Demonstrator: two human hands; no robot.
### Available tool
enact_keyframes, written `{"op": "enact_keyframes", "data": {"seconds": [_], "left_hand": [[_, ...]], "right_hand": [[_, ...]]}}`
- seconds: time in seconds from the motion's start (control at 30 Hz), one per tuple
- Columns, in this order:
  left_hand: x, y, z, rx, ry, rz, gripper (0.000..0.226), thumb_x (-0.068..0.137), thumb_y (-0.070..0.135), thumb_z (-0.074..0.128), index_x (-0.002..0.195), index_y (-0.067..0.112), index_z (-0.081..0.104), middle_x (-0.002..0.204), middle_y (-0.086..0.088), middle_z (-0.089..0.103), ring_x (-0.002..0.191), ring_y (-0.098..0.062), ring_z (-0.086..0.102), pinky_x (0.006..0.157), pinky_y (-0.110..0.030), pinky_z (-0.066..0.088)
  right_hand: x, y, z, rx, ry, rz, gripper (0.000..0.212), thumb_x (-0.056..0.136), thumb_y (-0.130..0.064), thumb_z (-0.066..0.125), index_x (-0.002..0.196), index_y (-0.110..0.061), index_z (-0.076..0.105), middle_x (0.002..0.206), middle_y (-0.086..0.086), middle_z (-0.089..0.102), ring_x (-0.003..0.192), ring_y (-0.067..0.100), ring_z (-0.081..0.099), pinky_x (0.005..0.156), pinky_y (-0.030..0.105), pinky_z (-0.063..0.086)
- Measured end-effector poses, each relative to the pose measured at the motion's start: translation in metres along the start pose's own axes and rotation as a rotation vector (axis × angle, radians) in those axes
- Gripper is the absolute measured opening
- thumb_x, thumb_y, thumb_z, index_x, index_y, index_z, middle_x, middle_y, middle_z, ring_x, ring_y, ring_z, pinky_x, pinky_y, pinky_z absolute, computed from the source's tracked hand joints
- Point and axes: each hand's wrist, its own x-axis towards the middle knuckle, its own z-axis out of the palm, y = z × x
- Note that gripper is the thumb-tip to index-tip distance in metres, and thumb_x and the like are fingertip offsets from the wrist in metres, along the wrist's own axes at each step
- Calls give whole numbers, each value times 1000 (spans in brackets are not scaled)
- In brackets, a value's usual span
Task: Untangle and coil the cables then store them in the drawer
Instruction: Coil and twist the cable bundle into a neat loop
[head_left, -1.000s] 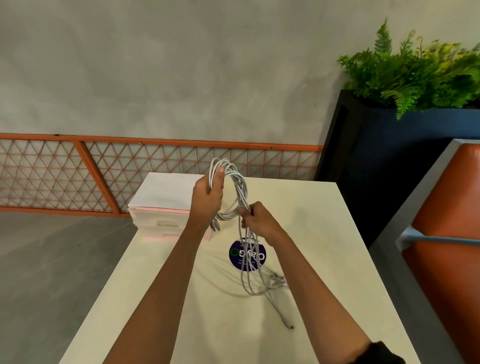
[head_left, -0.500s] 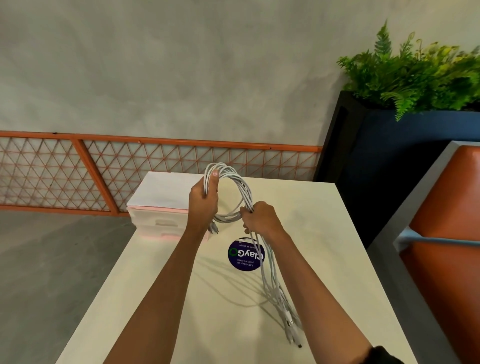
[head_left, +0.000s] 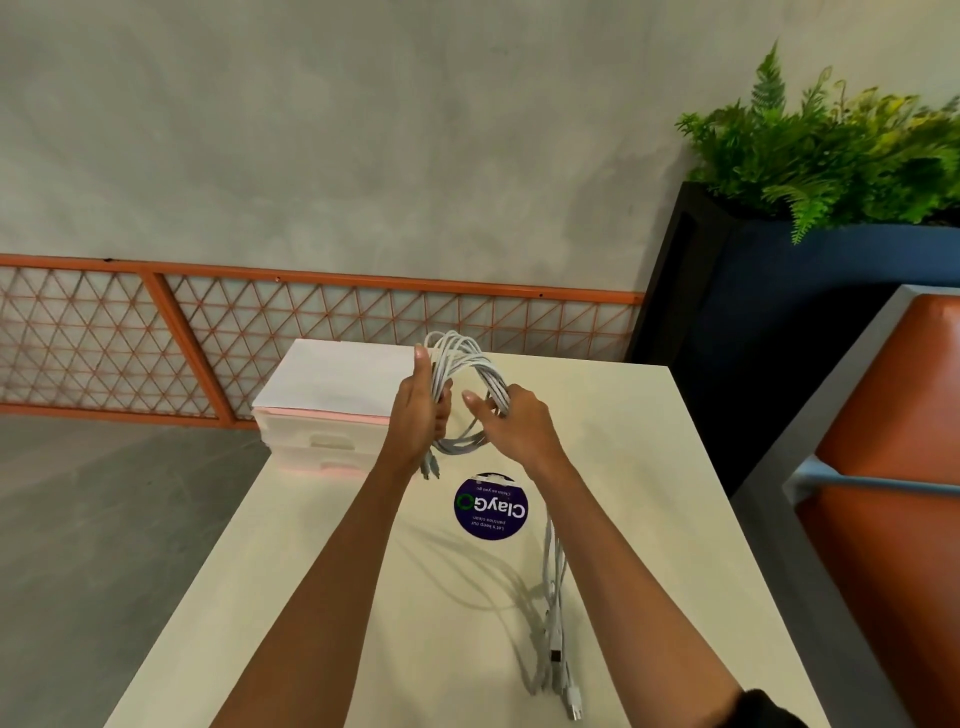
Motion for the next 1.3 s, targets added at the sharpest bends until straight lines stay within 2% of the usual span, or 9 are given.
{"op": "enact_keyframes", "data": {"seconds": [0.1,0.27,0.37,0.57,0.73,0.83,0.97,1.1,1.3], "left_hand": [[2,-2,-4,61,38,62,51,101,48,25,62,18,38,42,11,29,36,-2,23,38,-16,21],[7,-7,-20,124,141,67,50,102,42,29,62,16,43,46,6,34,35,-1,30,40,-18,25],[7,-13,-31,149,131,66,51,102,41,29,62,15,46,44,8,35,34,-1,32,42,-18,26],[0,-13,-33,13,-52,2,49,101,45,30,65,14,43,44,8,32,37,-5,27,40,-15,25],[-10,-8,-34,24,-235,66,30,92,46,54,91,15,51,57,1,32,45,-9,25,42,-20,25],[-12,-8,-34,75,-236,104,24,95,32,53,110,13,50,59,-1,35,47,-10,29,42,-19,28],[-17,-9,-35,-96,-326,25,18,93,38,49,95,21,51,53,4,25,44,-8,20,40,-17,23],[-15,-9,-37,-299,-402,-137,46,92,58,31,82,17,48,47,6,19,38,-4,15,37,-14,16],[-12,-13,-41,-318,-461,-206,43,100,47,28,87,14,53,49,6,23,40,-3,19,39,-16,25]], "right_hand": [[-3,5,-4,-212,36,-60,48,98,-52,34,98,-12,59,100,10,65,93,32,59,73,36,46],[-10,6,-34,-281,-345,-166,45,102,-43,31,69,-15,43,76,1,50,78,22,48,69,31,36],[-18,6,-60,-79,-463,-188,45,99,-48,36,76,-11,46,66,0,39,60,11,35,60,25,30],[-21,8,-88,355,-350,-203,42,98,-40,46,62,-19,42,57,-3,25,41,0,36,64,17,33],[-16,22,-84,404,-334,-187,40,97,-45,43,73,-14,53,63,-11,51,56,3,36,50,11,28],[-13,25,-82,468,-341,-147,44,96,-47,43,76,-11,58,57,-8,47,51,3,38,46,11,28],[-9,30,-76,666,-421,-75,45,90,-51,45,68,-13,55,55,0,37,41,6,30,39,16,19],[-6,35,-72,884,-535,8,41,94,-44,42,70,-14,56,68,-2,42,36,2,22,41,18,11],[-1,38,-71,906,-551,34,38,97,-41,39,77,-14,57,65,-9,48,36,0,21,41,16,11]]}}
